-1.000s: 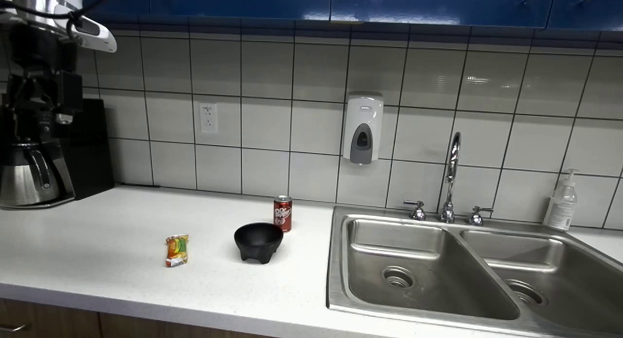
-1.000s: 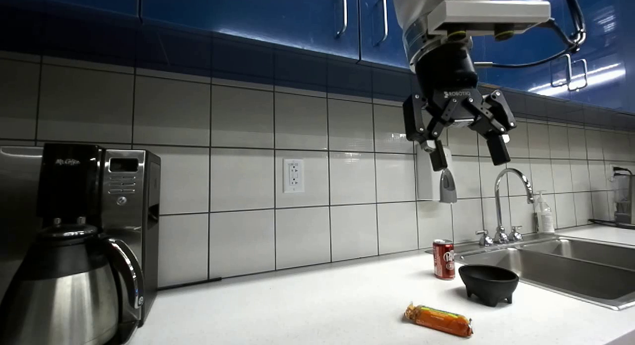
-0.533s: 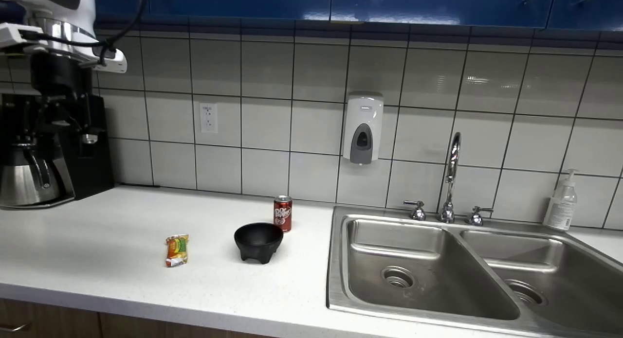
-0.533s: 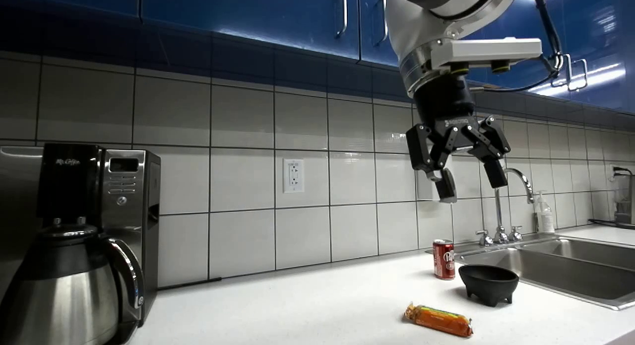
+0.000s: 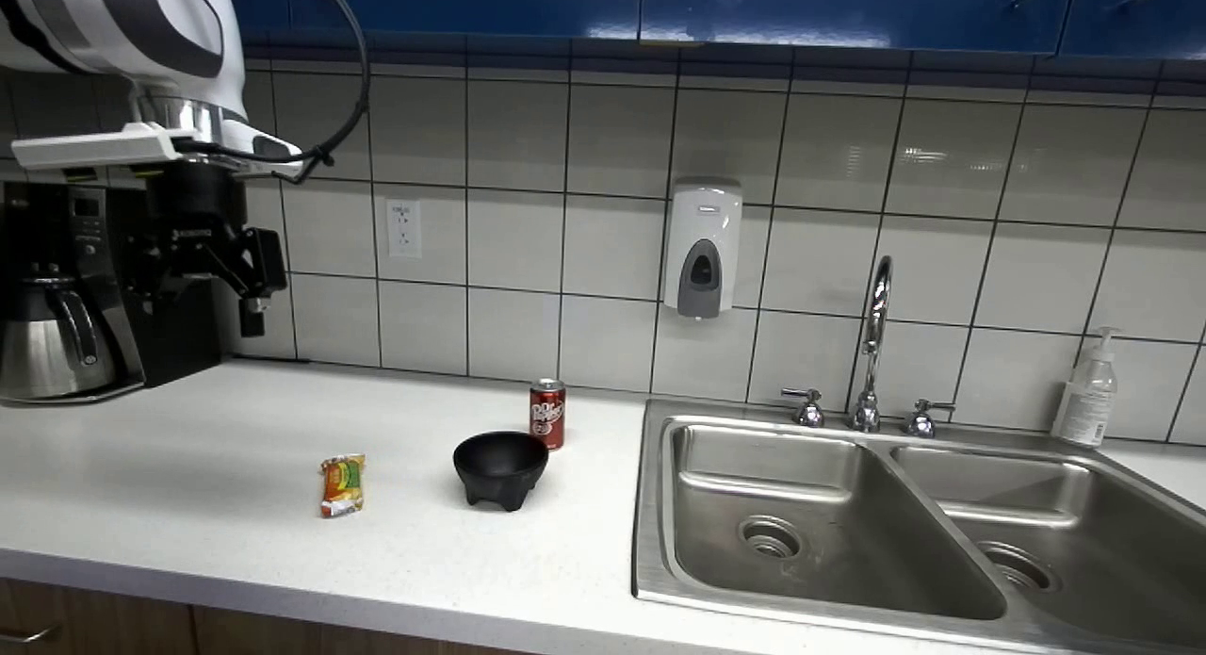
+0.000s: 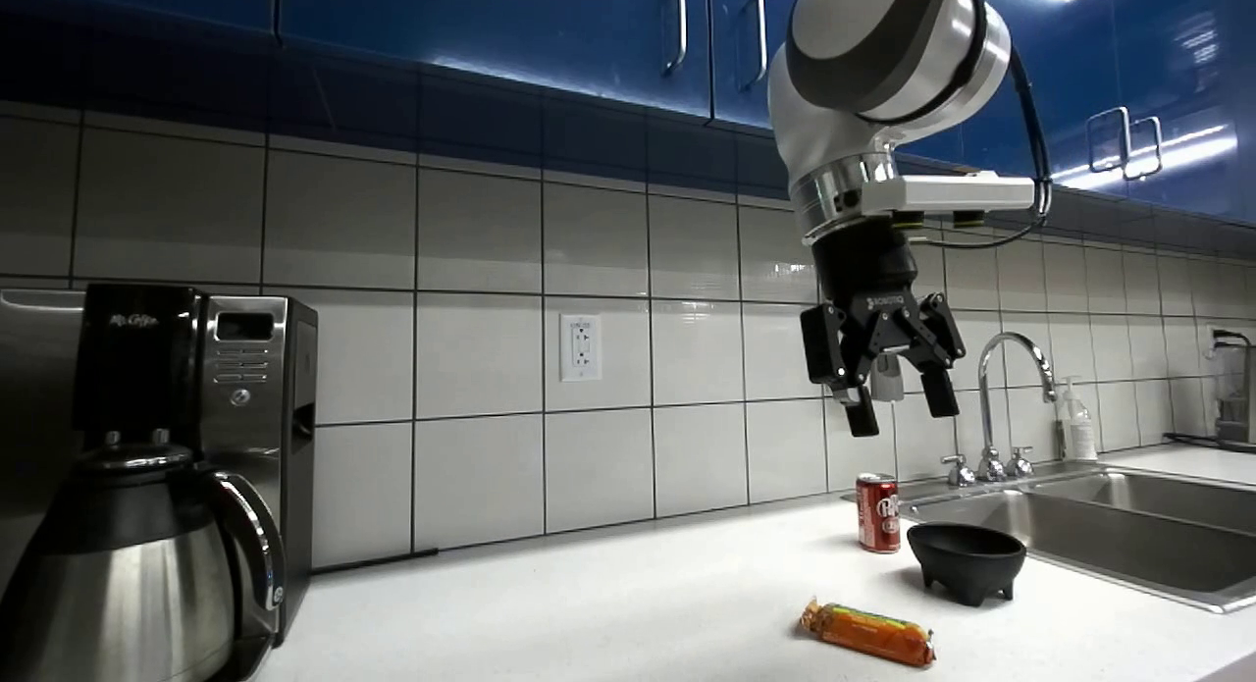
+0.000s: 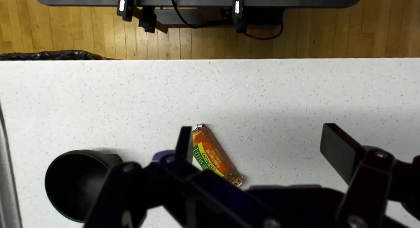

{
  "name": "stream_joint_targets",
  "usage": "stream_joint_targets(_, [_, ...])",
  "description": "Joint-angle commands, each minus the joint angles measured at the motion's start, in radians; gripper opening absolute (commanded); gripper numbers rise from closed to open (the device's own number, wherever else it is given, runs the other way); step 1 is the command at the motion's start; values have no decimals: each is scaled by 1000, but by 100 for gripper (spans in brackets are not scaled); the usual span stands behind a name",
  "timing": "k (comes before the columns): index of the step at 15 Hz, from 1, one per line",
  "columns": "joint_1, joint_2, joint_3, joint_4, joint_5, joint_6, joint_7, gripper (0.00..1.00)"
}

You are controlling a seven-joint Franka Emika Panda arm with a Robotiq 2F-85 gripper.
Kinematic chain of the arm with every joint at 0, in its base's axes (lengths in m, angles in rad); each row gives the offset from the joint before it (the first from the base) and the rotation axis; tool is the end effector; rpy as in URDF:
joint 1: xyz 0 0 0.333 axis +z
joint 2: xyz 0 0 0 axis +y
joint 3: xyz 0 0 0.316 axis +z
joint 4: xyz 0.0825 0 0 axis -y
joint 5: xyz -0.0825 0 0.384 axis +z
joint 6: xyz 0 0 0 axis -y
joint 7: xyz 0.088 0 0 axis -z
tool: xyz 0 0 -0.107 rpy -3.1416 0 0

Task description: Put the orange packet in the black bowl

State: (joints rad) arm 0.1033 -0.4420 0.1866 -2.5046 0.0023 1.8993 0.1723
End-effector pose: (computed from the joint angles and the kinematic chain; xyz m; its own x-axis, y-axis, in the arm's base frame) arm 0.3707 0.1111 0.4225 0.9848 0.0830 -0.1529 0.0997 -0.9894 0.1051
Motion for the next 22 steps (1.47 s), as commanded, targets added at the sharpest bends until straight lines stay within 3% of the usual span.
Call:
stream_joint_targets(1, [-1, 58, -41, 21, -34, 50, -94, 100])
stream_joint_targets(12, [0, 247, -80, 108, -84, 26, -286, 100])
stream_joint_targets(22, [-4, 428, -86, 169, -157, 54, -311, 100])
